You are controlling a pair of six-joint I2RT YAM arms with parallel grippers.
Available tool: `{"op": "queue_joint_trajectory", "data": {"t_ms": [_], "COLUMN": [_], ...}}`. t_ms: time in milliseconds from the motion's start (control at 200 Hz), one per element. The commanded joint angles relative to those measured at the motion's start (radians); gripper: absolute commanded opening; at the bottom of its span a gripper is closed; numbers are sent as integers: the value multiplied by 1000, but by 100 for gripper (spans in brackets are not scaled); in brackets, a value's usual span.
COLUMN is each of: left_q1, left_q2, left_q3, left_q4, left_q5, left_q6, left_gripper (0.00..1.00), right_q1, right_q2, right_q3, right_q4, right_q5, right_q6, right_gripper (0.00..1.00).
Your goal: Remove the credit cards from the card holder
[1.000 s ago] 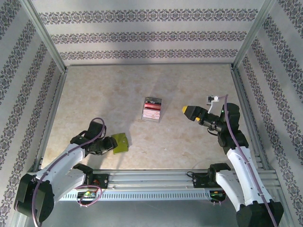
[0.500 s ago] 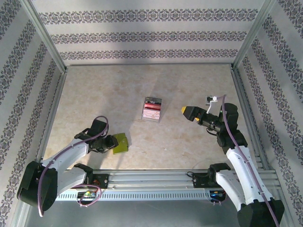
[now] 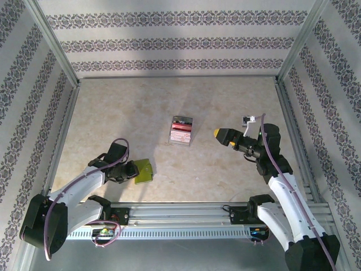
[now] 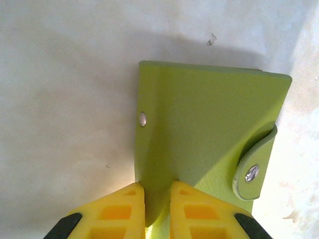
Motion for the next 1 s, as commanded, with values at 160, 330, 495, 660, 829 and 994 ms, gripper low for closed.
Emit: {"op": "queue_joint_trajectory", "data": {"t_ms": [160,330,495,660,829,994], "left_q1": [-58,-71,-86,-100,-127,-150], "left_q2": [-84,-132,-149,-134,-86,-55], "left_q3": [63,106,160,175,207,213], "left_q4": [216,294,398,583,654,702], "left_q5": [121,146,171,191,212,217], "left_q6": [1,-45,-95,-193,-233,-261], "left_gripper": [0,0,0,0,0,0], "right_q1": [59,132,216,303,375,426], "right_q2": [27,51,107,172,242,306], "right_q3": [-30,-64,-83,-75,-75,-63], "right_q4": [101,204,353,466,557,595], "right_q5": [-52,-32,-21,5,55,95], "right_q6": [57,115,178,192,187,164], "right_gripper": [91,91,92,92,86,81]}}
